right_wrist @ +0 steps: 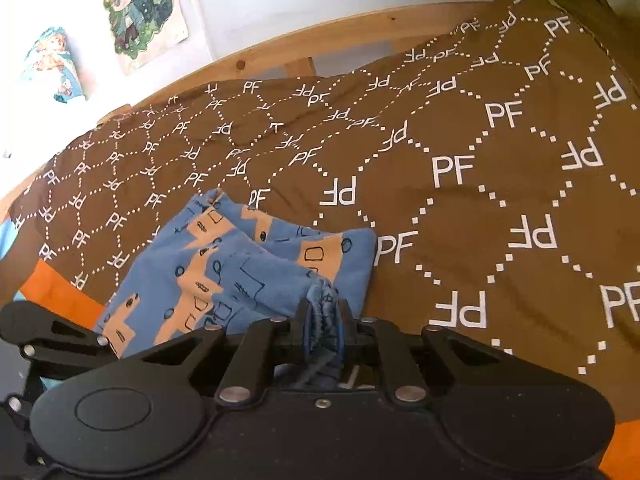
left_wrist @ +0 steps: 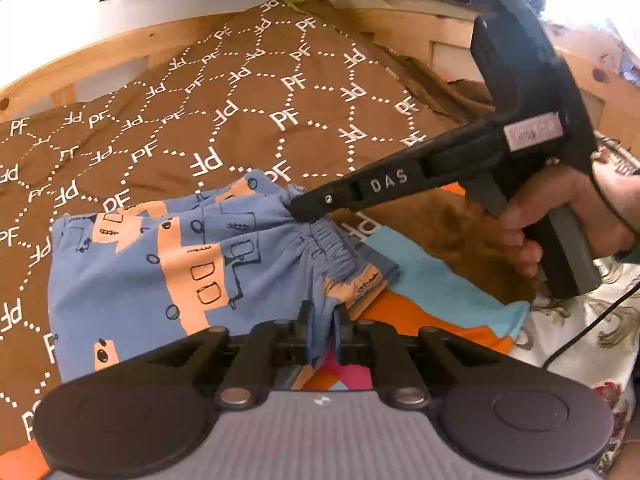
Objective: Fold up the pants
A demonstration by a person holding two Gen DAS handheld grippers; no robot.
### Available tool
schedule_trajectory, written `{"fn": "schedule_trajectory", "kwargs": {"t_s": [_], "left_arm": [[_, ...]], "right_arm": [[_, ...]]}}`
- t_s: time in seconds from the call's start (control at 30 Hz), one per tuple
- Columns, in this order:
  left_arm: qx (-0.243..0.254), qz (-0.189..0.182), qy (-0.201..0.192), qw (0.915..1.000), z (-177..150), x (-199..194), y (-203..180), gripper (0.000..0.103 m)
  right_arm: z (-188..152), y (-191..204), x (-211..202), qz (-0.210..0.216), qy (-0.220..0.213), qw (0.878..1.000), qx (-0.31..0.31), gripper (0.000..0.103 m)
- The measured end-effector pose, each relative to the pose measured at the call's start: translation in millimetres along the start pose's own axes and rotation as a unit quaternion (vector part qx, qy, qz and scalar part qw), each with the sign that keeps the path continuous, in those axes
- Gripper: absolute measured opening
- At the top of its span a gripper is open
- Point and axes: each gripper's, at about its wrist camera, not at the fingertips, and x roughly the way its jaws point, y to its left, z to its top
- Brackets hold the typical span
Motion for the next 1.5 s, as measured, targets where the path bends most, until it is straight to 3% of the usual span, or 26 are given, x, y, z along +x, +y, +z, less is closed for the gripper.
{"fn": "schedule_trajectory", "kwargs": {"t_s": [0.07,0.1,0.17,0.2,0.23,0.3,0.37,0.47,0.6,0.77,0.9,1.0,1.13,1.27,1.37,1.5], "left_arm": [[-0.016,-0.016,-0.005,0.9997,-0.4,-7.6,3.3,0.04],[-0.031,-0.024,-0.01,0.9992,-1.3,-14.8,7.2,0.055],[-0.072,-0.016,-0.033,0.9967,-5.0,-32.2,16.1,0.058],[-0.091,-0.003,-0.04,0.9951,-6.3,-38.8,21.4,0.062],[-0.11,0.021,-0.048,0.9926,-7.6,-44.3,27.2,0.074],[-0.155,0.092,-0.062,0.9817,-10.3,-53.8,40.2,0.096],[-0.198,0.154,-0.062,0.9661,-13.9,-56.2,54.4,0.097],[-0.233,0.194,-0.04,0.9521,-19.8,-47.4,70.9,0.101],[-0.22,0.236,0.002,0.9467,-35.9,-28.7,73.5,0.101],[-0.251,0.234,-0.007,0.9392,-61.2,-38.6,78.9,0.102],[-0.243,0.229,-0.004,0.9427,-65.7,-48.2,82.6,0.103],[-0.252,0.229,0.004,0.9402,-62.9,-55.6,85.3,0.103],[-0.242,0.223,-0.011,0.9442,-48.7,-60.4,81.9,0.103],[-0.215,0.231,0.003,0.9489,-34.8,-44.4,78.0,0.103],[-0.205,0.235,0.033,0.9496,-40.4,-30.5,75.7,0.102],[-0.228,0.219,0.025,0.9484,-54.1,-38.8,79.4,0.102]], "right_arm": [[0.1,0.5,-5.7,-0.02,-0.007,1.0,-0.004,0.039],[0.5,1.4,-9.6,-0.032,-0.012,0.999,-0.004,0.042],[0.2,6.2,-19.0,-0.057,-0.025,0.998,-0.009,0.059],[-0.3,9.9,-22.6,-0.072,-0.031,0.997,-0.012,0.068],[-1.6,14.9,-26.1,-0.09,-0.04,0.995,-0.015,0.083],[-4.8,24.1,-30.6,-0.11,-0.06,0.992,-0.014,0.092],[-8.0,35.7,-33.2,-0.124,-0.073,0.989,-0.019,0.099],[-18.4,55.8,-30.1,-0.157,-0.072,0.984,-0.044,0.102],[-41.3,72.8,-21.7,-0.197,-0.056,0.973,-0.102,0.102],[-52.7,66.0,-24.8,-0.247,-0.059,0.959,-0.129,0.102],[-56.4,55.0,-28.9,-0.261,-0.047,0.958,-0.114,0.102],[-52.2,59.7,-36.9,-0.256,-0.076,0.957,-0.114,0.102],[-46.2,73.4,-38.4,-0.233,-0.11,0.959,-0.121,0.102],[-46.3,84.3,-19.9,-0.207,-0.085,0.965,-0.137,0.102],[-49.1,86.7,-7.2,-0.215,-0.043,0.963,-0.155,0.102],[-51.7,81.2,-13.3,-0.211,-0.029,0.971,-0.109,0.102]]}}
